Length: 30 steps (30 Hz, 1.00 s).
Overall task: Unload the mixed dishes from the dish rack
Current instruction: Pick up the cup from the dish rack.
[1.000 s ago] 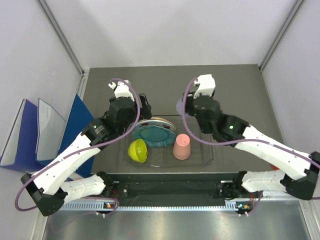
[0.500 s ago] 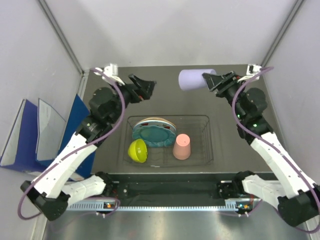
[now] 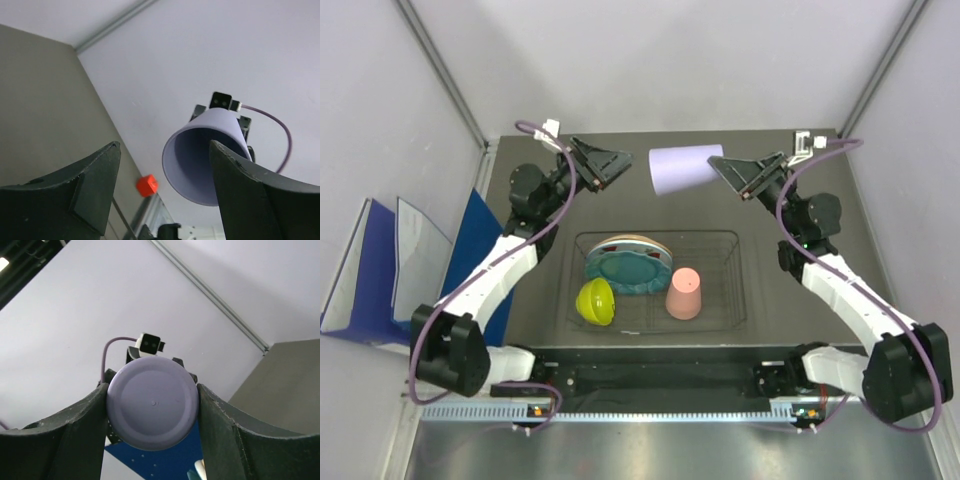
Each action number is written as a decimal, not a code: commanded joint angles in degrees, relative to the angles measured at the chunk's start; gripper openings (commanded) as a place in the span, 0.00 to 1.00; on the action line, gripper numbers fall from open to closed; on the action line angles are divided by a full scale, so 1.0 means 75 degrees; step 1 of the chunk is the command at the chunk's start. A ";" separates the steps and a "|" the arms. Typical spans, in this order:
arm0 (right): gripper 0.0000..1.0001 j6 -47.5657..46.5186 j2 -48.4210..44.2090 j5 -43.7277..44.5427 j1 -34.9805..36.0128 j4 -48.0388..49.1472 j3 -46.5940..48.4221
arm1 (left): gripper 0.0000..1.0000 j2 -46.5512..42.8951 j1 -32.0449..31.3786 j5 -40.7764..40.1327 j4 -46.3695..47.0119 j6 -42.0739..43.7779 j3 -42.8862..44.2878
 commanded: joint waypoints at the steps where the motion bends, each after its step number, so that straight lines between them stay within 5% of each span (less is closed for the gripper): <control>1: 0.00 0.0511 0.0343 -0.0248 -0.0054 0.1460 0.0035 | 0.76 -0.0026 0.0024 0.1008 0.1754 -0.0724 -0.0026; 24: 0.00 0.0324 0.1842 0.0080 0.0848 0.1766 0.0960 | 0.77 -0.0530 -0.0456 0.1078 0.1308 -0.0255 0.0009; 28: 0.00 0.0277 0.2031 0.0080 0.1048 0.1730 0.1125 | 0.70 -0.0565 -0.0514 0.1125 0.1168 -0.0173 0.0032; 30: 0.00 0.0277 0.2054 0.0080 0.1071 0.1719 0.1079 | 0.58 -0.0623 -0.0515 0.1113 0.0923 -0.0009 0.0044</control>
